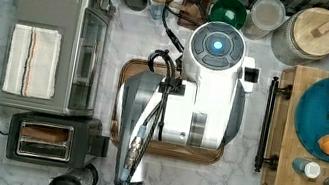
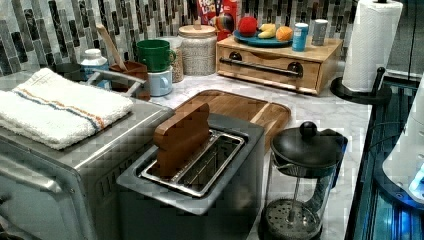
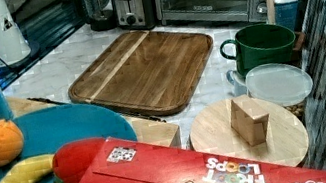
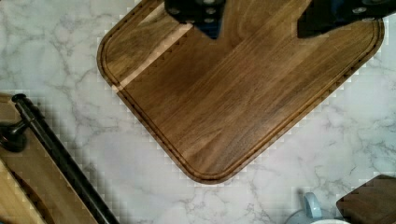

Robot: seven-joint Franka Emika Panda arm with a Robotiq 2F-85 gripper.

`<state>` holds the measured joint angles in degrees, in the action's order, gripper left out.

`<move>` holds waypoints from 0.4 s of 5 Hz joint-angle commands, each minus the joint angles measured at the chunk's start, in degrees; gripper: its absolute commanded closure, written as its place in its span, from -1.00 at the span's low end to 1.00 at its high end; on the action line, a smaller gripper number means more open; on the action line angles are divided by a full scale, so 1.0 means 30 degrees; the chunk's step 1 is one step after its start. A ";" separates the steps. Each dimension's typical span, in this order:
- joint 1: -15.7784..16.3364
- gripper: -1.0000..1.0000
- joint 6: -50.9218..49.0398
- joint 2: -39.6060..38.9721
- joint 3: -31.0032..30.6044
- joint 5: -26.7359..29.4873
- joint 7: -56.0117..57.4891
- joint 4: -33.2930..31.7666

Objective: Open the drawer.

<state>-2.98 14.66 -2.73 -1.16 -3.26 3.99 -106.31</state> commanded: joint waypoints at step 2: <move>-0.0113 -1.00 0.0019 -0.0001 -0.0118 -0.0046 0.0027 -0.0012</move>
<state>-3.69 14.38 -3.65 -1.22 -3.60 4.11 -106.48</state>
